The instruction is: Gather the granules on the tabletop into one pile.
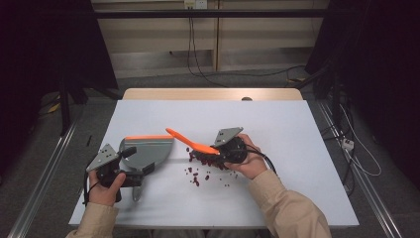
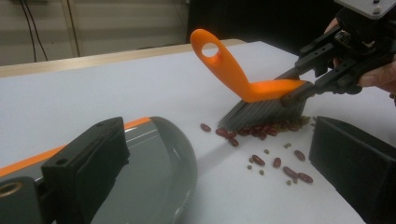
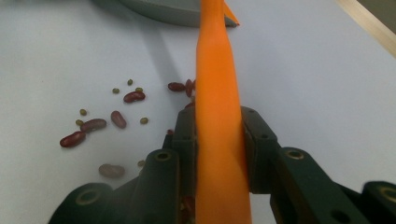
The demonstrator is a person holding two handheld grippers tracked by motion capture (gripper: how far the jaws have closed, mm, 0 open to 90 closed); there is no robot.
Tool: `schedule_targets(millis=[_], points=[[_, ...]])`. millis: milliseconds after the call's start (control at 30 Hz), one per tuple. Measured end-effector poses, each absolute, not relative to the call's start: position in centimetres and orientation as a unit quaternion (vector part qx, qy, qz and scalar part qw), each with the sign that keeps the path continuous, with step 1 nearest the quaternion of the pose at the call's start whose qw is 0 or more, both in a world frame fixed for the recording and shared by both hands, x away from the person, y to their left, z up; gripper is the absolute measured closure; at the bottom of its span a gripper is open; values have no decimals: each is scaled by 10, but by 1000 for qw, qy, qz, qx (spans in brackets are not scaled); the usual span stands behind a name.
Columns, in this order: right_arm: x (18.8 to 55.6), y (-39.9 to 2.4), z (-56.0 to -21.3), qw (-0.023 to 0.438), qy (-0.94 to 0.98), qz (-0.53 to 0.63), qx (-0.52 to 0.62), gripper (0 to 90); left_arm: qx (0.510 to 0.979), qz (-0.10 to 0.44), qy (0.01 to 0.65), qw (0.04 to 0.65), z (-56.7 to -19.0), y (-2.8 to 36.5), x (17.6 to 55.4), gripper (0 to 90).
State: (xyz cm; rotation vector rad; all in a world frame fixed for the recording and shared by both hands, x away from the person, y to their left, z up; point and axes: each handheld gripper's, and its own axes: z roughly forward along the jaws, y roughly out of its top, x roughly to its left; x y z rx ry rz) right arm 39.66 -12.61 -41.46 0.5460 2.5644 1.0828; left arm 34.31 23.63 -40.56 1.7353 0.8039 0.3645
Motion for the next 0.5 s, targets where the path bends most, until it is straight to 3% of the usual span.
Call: schedule_targets(millis=[233, 500], points=[[418, -132, -407, 173, 875, 400, 209, 713, 740, 153, 341, 560, -406, 235, 344, 42], [449, -110, -417, 178, 873, 398, 217, 713, 738, 152, 345, 560, -407, 236, 346, 43]])
